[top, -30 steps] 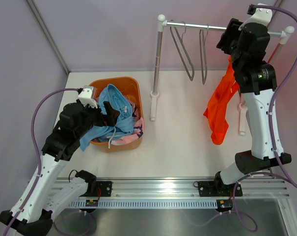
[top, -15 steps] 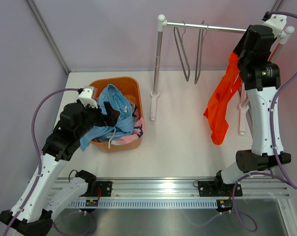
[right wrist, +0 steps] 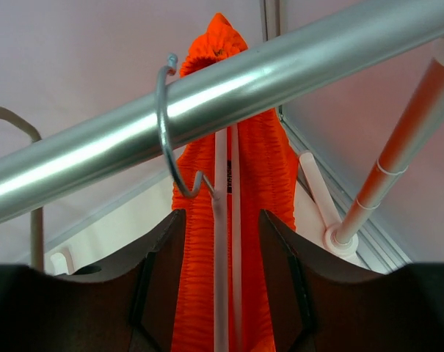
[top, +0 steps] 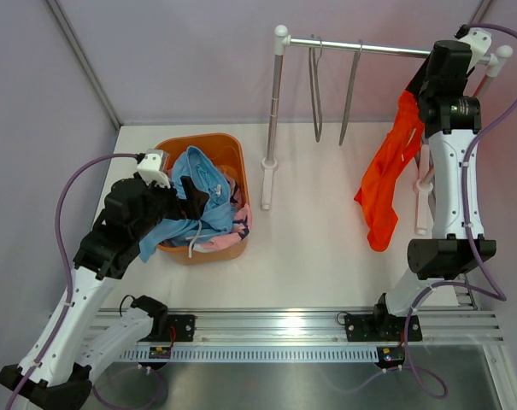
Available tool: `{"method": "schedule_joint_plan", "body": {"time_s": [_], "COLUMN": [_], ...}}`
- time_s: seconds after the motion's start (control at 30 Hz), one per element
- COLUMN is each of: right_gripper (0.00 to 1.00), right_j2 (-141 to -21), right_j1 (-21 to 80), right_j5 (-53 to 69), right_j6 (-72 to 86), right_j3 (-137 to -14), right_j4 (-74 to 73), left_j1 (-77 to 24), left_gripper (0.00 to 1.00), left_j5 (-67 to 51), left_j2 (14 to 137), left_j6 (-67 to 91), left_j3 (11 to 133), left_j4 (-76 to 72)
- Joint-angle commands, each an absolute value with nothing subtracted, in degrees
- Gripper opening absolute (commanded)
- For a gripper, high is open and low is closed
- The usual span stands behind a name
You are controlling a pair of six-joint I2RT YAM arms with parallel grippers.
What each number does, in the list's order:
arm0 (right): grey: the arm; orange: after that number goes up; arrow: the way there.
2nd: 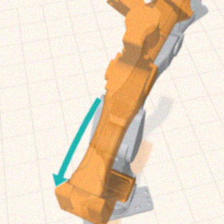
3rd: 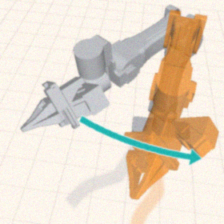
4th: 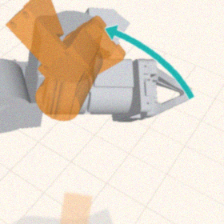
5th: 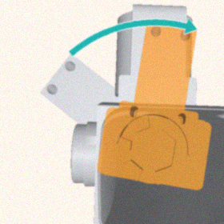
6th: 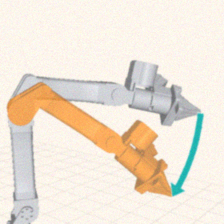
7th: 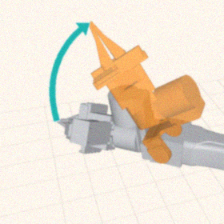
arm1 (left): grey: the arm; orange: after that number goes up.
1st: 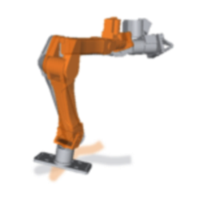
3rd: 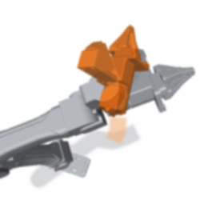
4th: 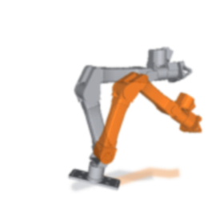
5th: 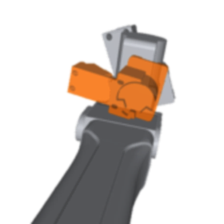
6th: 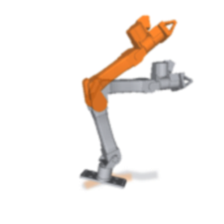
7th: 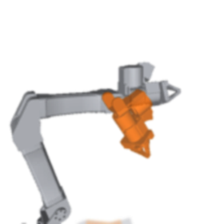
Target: Remove the shorts from the hanger
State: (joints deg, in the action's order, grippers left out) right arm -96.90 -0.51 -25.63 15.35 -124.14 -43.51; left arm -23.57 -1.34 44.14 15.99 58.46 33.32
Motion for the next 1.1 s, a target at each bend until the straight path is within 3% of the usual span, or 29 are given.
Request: {"method": "schedule_joint_plan", "body": {"time_s": [0.0,0.2,0.5,0.73,0.8,0.97,1.07], "right_gripper": [0.52,0.52,0.35,0.32,0.29,0.00,0.00], "right_j2": [-97.5,-98.4,-100.4,-101.1,-101.2,-100.8,-100.2], "right_j1": [-1.8,-2.3,-2.6,-2.6,-2.6,-2.6,-2.6], "right_j5": [-23.1,-24.3,-24.3,-24.2,-24.7,-24.4,-23.2], "right_j6": [16.7,17.1,16.7,16.5,16.2,15.4,15.0], "right_j3": [-125.6,-124.8,-125.5,-126.0,-126.3,-127.4,-128.2], "right_j4": [-42.2,-41.8,-41.2,-41.5,-41.5,-41.8,-42.1], "left_j1": [-23.7,-23.7,-23.7,-23.7,-23.7,-23.7,-23.8], "left_gripper": [0.99,0.99,0.99,0.99,0.99,0.99,0.99], "left_j5": [-2.4,-2.4,-2.5,-2.6,-2.7,-2.7,-2.8], "left_j2": [44.4,44.6,44.6,44.6,44.6,44.7,44.9], "left_j6": [15.1,15.1,15.1,15.1,15.1,15.1,15.2], "left_j3": [58.0,58.0,57.9,57.8,57.8,57.8,57.8], "left_j4": [30.7,30.6,30.7,30.7,30.7,30.7,30.7]}}
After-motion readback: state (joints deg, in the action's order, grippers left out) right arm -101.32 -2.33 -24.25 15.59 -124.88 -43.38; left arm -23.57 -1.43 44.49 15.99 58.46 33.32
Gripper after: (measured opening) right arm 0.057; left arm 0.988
